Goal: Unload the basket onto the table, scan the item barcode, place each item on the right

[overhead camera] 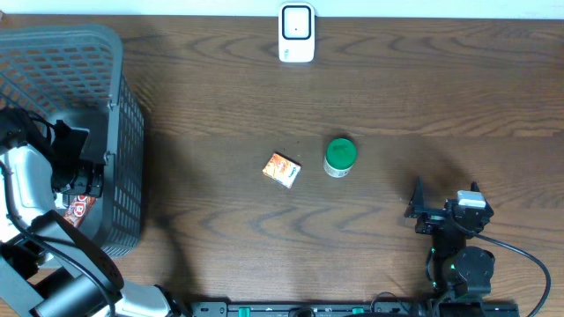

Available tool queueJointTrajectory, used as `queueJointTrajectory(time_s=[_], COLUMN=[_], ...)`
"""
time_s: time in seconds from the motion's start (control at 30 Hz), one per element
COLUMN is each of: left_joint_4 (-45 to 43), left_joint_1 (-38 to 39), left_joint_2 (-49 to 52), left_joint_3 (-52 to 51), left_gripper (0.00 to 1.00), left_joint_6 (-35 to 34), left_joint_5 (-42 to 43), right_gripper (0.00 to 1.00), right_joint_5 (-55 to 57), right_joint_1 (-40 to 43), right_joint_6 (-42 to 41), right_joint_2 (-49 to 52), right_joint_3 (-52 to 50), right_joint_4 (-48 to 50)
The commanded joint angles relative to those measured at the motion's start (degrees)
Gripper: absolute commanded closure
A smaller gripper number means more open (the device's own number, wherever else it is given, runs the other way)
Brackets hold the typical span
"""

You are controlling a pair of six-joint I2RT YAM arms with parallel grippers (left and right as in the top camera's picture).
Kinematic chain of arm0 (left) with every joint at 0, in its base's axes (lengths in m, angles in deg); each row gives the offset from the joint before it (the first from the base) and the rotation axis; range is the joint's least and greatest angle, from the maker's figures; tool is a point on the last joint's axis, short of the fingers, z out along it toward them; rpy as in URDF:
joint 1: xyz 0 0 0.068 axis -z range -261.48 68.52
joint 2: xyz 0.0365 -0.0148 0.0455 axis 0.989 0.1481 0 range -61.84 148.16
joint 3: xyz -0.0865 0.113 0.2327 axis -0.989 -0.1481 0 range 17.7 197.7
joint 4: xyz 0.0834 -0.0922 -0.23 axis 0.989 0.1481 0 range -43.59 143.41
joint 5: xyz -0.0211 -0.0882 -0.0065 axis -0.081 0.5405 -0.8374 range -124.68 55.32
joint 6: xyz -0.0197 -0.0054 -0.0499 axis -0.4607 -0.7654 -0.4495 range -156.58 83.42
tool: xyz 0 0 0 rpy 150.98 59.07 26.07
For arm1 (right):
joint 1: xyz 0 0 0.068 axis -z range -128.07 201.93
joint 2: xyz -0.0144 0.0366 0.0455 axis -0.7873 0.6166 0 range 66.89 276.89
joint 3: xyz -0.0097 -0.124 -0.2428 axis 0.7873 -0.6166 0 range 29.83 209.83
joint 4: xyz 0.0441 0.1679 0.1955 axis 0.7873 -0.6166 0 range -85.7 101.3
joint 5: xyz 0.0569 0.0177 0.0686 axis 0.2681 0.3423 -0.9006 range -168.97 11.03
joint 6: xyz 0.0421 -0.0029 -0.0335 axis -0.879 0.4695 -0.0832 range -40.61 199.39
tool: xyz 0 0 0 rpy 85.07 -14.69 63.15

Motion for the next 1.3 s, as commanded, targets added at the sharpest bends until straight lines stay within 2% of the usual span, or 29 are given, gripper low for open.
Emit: queueJointTrajectory(time_s=[0.0, 0.13, 0.23, 0.73, 0.8, 0.87, 0.93, 0.97, 1.0, 1.27], left_joint_4=[0.3, 0.2, 0.2, -0.2, -0.3, -0.7, -1.0, -1.1, -1.4, -1.6], left_joint_1=[0.0, 0.0, 0.0, 0.0, 0.0, 0.0, 0.0, 0.0, 0.0, 0.1], left_joint_2=[-0.1, 0.7, 2.0, 9.2, 10.3, 11.3, 11.8, 11.8, 11.8, 11.2], left_joint_3=[-0.8, -1.4, -1.4, -1.4, -1.4, -1.4, -1.4, -1.4, -1.4, 0.2], left_gripper=[0.02, 0.02, 0.02, 0.02, 0.16, 0.25, 0.38, 0.4, 0.47, 0.61], left_joint_6=[0.5, 0.5, 0.5, 0.6, 0.8, 0.8, 0.7, 0.7, 0.7, -2.5], left_joint_5=[2.8, 3.4, 8.9, 8.5, 8.5, 8.5, 8.5, 8.5, 8.5, 8.5], right_gripper=[0.01, 0.01, 0.01, 0.01, 0.01, 0.01, 0.01, 0.01, 0.01, 0.01], right_joint_5=[0.1, 0.1, 0.1, 0.1, 0.1, 0.1, 0.1, 0.1, 0.1, 0.1], right_joint_1=[0.5, 0.5, 0.5, 0.5, 0.5, 0.5, 0.5, 0.5, 0.5, 0.5], right_joint_6=[0.6, 0.7, 0.7, 0.7, 0.7, 0.6, 0.7, 0.7, 0.7, 0.7], right_joint_2=[-0.2, -0.2, -0.2, -0.2, -0.2, -0.2, -0.2, -0.2, -0.2, -0.2], right_joint_3=[-0.3, -0.3, -0.3, -0.3, -0.3, -0.3, -0.3, -0.3, -0.3, -0.3], right_joint_4=[0.0, 0.0, 0.0, 0.0, 0.0, 0.0, 0.0, 0.0, 0.0, 0.0])
